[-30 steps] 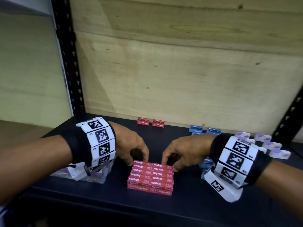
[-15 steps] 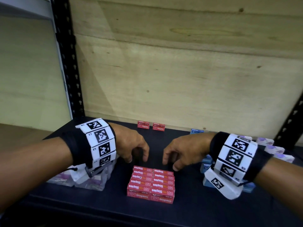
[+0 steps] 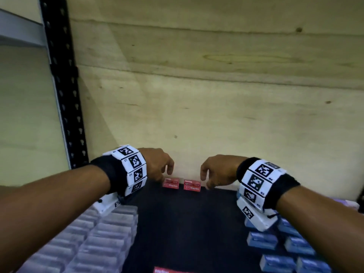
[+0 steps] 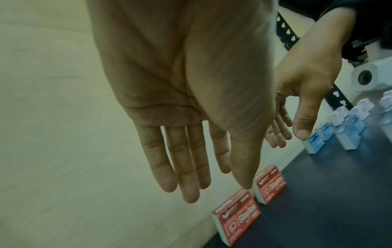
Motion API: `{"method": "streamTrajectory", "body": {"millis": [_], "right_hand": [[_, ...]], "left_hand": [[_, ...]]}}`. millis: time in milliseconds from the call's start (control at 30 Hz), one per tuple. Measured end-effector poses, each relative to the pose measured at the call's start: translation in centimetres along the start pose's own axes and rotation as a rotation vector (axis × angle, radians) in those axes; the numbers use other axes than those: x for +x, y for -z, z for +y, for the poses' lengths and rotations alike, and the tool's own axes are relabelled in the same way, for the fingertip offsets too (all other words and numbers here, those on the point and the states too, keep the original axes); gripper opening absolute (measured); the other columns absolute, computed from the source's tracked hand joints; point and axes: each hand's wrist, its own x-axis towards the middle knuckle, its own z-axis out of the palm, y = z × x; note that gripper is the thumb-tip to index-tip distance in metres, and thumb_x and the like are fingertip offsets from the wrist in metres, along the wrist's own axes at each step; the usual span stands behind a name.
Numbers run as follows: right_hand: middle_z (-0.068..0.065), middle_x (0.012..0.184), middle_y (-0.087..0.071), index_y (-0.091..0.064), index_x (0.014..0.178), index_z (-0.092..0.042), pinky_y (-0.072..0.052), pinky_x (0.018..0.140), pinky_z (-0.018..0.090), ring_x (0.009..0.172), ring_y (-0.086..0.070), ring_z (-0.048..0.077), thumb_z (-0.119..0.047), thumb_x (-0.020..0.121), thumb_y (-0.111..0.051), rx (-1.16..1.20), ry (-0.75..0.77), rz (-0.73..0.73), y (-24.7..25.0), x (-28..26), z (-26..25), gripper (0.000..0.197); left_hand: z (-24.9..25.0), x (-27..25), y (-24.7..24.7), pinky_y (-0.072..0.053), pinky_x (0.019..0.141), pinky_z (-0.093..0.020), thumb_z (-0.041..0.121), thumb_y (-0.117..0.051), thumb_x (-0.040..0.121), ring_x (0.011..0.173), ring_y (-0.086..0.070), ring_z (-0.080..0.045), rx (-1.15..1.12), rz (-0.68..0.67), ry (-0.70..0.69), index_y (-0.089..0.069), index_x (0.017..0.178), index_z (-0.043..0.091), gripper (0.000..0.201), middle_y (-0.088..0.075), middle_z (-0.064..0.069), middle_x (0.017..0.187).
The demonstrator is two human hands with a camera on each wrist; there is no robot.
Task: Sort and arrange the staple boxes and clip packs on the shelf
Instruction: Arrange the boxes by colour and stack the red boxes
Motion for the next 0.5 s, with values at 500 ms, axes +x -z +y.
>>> {"method": "streamTrajectory", "body": {"millis": [500], "right_hand": [[-0.001,0.103,-0.073,-0.071,0.114,-0.015,-0.043,0.069,0.024,0.086,-0.061,0.013,-0.020,0.090,-0.069,-0.048,0.037,-0.088,-1.6,5.5,-0.3,0.024]], "left_hand": [[-0.6,5.6,-1.3,-0.049,0.082,-0.026,0.014,-0.076,0.082,0.103,-0.064,-0.017,-0.047,-0.132,-0.040,-0.068,0.118,0.019,0.037,-0.070,0.002,0.112]]}}
